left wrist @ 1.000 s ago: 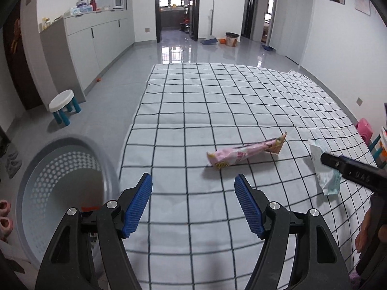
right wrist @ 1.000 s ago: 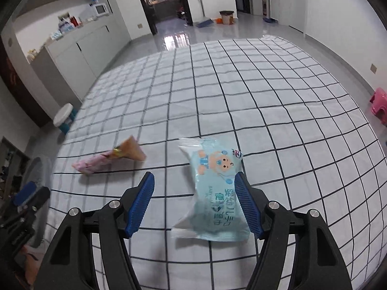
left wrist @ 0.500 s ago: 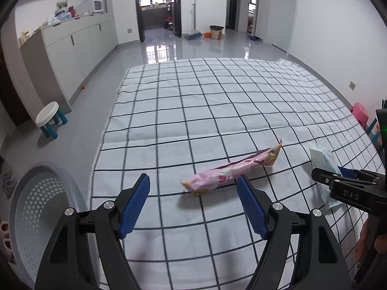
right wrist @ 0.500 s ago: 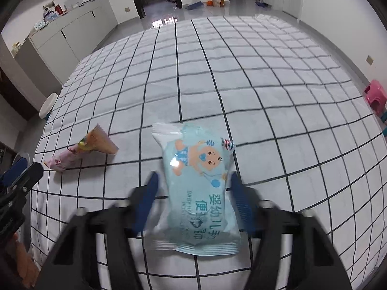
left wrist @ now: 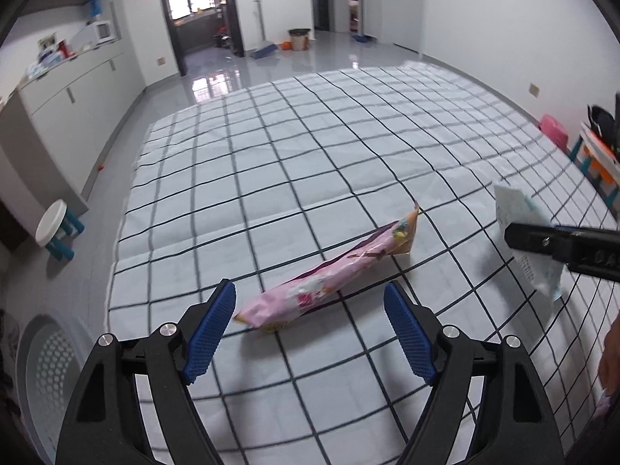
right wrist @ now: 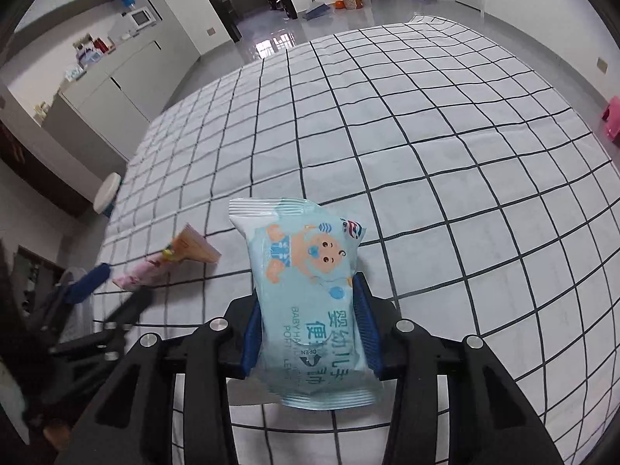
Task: Collect trash
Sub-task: 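Close the right tool on the blue wipes pack while the left tool grasps the pink wrapper, then carry the pink wrapper and wipes pack over the grey basket with both tools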
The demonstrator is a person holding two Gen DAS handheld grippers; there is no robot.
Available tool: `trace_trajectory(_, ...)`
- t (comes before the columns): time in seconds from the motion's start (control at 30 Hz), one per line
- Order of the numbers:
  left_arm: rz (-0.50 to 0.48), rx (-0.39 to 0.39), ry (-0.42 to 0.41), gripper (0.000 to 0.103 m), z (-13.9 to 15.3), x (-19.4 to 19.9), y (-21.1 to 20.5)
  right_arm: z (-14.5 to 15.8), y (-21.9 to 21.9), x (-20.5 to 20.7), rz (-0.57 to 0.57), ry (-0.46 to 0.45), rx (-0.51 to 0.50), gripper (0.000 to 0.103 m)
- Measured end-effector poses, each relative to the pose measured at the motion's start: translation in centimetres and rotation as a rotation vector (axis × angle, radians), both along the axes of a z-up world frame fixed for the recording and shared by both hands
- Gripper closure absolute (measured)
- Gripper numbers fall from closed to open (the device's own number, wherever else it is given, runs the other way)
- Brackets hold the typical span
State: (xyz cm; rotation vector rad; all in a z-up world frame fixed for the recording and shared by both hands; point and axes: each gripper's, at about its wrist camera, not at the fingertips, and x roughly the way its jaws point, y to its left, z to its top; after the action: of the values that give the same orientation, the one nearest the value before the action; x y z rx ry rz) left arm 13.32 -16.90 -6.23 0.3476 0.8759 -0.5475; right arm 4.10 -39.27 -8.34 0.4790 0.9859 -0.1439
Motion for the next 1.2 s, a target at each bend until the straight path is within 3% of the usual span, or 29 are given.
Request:
trace_trajectory(0.27,-0.07,0.026,0.03,0.028,-1.5,1.6,-2.3,0.4,-0.1,-0.2,0.009,-0.022,0.043,0.062)
trace_trajectory(0.33,-0.075,0.016,0.053,0.037,-1.7,1.9,-2.6,0.5,-0.2,-0.3,0.01,-0.026,0.05,0.062)
trace_trajectory(0.5,-0.094,-0.024,0.103,0.077,-2.1,1.6,-3.1,0.6,-0.5,-0.5,0.011,-0.034,0.057,0.062)
trace_trajectory(0.6,-0.104,-0.048,0.132,0.091,-2.0,1.0,-3.2,0.6,-0.5,-0.4,0.013,-0.036,0.058,0.062)
trace_trajectory(0.9,0.011,-0.109,0.091,0.092,0.4,-1.5,-0.4,1.1,0.8,0.0,0.035,-0.053,0.058,0.062)
trace_trajectory(1.2,0.156,-0.141,-0.005,0.092,4.7,-3.9,6.6,3.2,6.2,0.9,0.126,-0.108,0.069,0.062)
